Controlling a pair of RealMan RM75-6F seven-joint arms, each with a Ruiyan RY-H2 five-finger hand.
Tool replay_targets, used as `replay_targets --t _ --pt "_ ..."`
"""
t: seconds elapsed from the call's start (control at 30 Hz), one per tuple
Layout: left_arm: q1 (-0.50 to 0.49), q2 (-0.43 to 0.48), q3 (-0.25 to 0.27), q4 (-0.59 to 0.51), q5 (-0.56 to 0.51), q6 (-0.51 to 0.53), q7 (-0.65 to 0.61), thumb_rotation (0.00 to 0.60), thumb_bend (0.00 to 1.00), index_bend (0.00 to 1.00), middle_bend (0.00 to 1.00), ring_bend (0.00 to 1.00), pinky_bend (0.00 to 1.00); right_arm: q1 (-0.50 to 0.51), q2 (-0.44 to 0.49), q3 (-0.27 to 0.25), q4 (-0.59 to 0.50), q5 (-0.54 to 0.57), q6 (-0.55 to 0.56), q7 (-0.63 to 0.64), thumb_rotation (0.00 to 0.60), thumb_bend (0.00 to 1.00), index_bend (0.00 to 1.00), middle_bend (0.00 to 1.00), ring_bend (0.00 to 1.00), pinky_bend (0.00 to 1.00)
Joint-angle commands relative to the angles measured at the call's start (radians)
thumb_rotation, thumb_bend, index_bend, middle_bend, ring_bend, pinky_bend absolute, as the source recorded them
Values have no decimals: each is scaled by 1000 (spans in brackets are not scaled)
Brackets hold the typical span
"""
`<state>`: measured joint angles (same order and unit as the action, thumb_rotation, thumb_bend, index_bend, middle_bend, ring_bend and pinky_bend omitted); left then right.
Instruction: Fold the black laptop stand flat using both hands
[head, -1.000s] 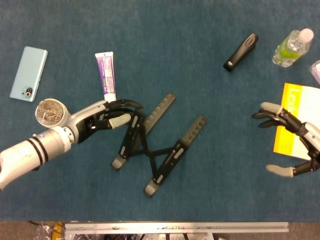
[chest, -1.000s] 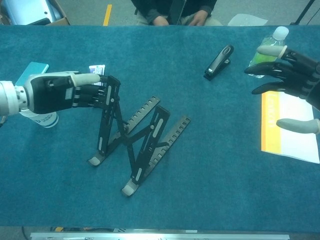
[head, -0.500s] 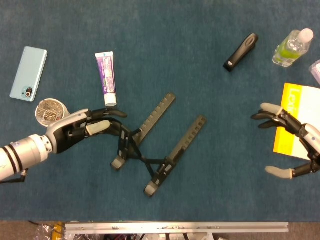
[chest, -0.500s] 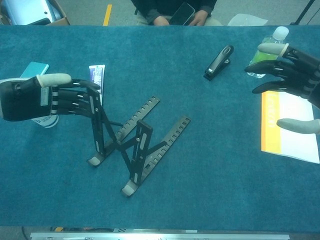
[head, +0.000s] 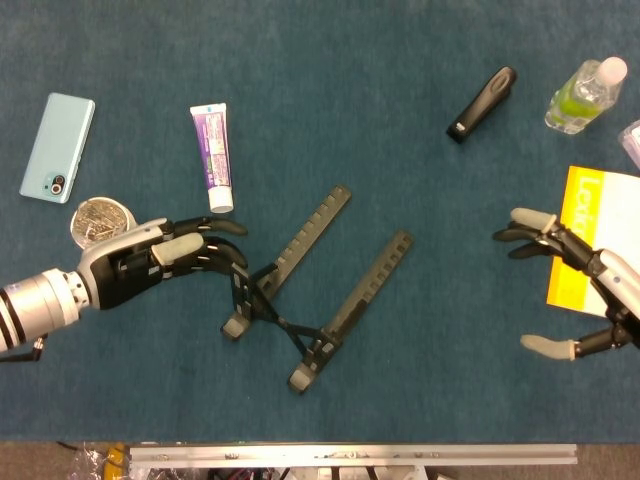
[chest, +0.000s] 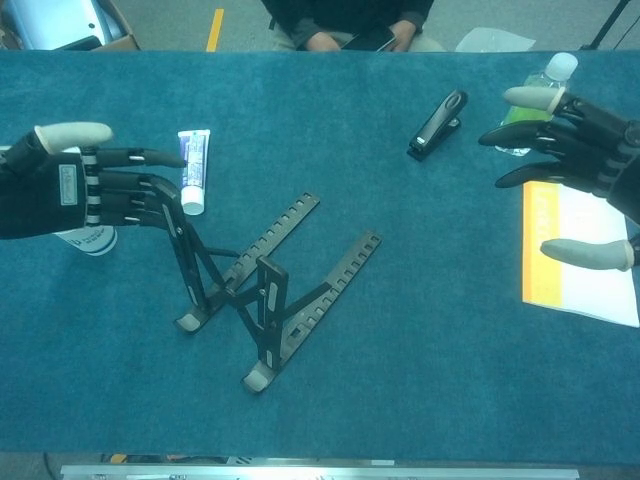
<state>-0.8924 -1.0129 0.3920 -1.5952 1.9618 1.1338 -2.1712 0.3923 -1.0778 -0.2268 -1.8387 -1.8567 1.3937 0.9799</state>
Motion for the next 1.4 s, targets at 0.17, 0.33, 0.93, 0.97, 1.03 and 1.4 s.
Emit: replay_targets --t 0.17,0.33,0.93,0.97,1.03,1.4 --pt "-8 0 40 23 17 57 -35 292 340 192 335 270 167 -1 6 1 -17 1 -5 -13 600 141 77 191 91 219" --pt "2 0 78 40 33 97 -58 278 340 192 335 270 167 1 6 3 -24 7 -17 -19 600 141 77 191 91 219" --pt "19 -3 122 66 19 160 -45 252 339 192 335 269 167 1 5 5 -40 7 -32 -37 600 141 77 191 91 219" --pt "15 -7 119 64 19 157 -44 251 339 192 335 269 167 0 6 5 -40 6 -31 -36 600 141 77 191 91 219" --pt "2 -16 111 60 17 147 -39 252 339 192 334 268 167 -2 8 4 -39 5 -27 -34 600 141 77 191 91 219" --pt "-54 -47 77 42 -24 75 -13 246 340 192 331 262 167 -13 16 3 -21 8 -9 -12 600 141 76 191 91 219"
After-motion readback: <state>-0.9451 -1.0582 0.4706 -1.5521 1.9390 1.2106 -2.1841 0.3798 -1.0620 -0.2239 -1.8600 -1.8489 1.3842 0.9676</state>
